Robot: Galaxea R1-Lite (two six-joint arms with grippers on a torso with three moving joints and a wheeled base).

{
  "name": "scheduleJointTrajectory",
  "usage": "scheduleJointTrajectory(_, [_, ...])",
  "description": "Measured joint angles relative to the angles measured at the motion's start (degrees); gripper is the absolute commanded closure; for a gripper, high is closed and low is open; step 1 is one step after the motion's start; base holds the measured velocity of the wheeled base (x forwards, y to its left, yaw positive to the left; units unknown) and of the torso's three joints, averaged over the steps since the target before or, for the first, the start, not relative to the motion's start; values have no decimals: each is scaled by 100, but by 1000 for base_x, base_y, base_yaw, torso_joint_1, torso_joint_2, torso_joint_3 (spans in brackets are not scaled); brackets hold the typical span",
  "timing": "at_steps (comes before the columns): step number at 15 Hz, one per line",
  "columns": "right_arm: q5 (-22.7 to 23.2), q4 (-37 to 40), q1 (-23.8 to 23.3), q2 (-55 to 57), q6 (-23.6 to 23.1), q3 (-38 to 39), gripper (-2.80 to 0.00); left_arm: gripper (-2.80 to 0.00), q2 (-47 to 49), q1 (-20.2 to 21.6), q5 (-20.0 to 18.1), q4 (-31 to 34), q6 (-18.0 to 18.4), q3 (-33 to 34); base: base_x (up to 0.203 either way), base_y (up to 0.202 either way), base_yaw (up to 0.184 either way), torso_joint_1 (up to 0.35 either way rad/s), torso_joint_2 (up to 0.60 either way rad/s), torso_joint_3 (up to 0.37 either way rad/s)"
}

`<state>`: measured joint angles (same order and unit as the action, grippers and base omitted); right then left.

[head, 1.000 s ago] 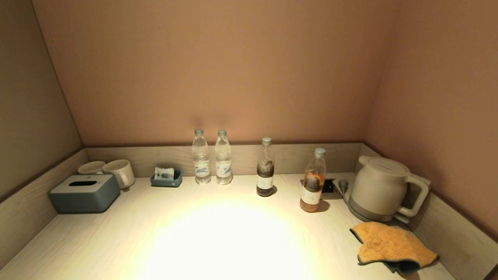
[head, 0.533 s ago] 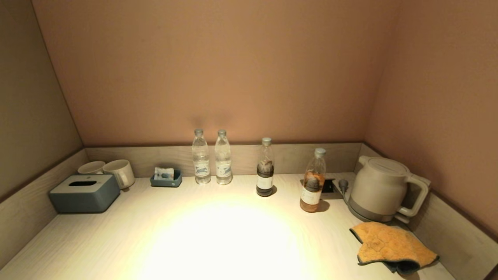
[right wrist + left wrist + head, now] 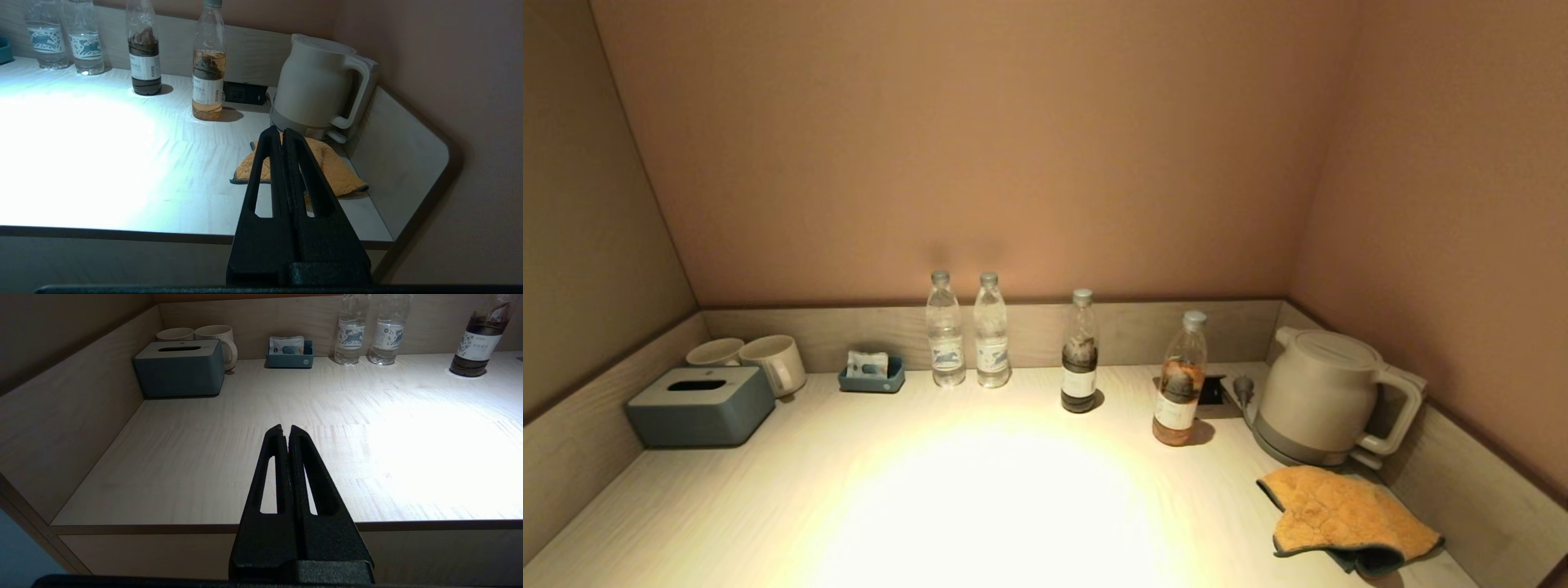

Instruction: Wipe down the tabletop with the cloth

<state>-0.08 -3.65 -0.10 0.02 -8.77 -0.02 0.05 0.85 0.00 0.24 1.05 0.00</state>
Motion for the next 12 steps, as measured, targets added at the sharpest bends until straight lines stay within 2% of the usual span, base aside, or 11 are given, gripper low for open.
scheduleJointTrajectory(7, [134,304,0,0,258,2,0,0,0,0,0,2,0,0,0,0,0,0,0,0])
scheduleJointTrajectory(12, [66,358,0,0,689,2,0,0,0,0,0,2,0,0,0,0,0,0,0,0])
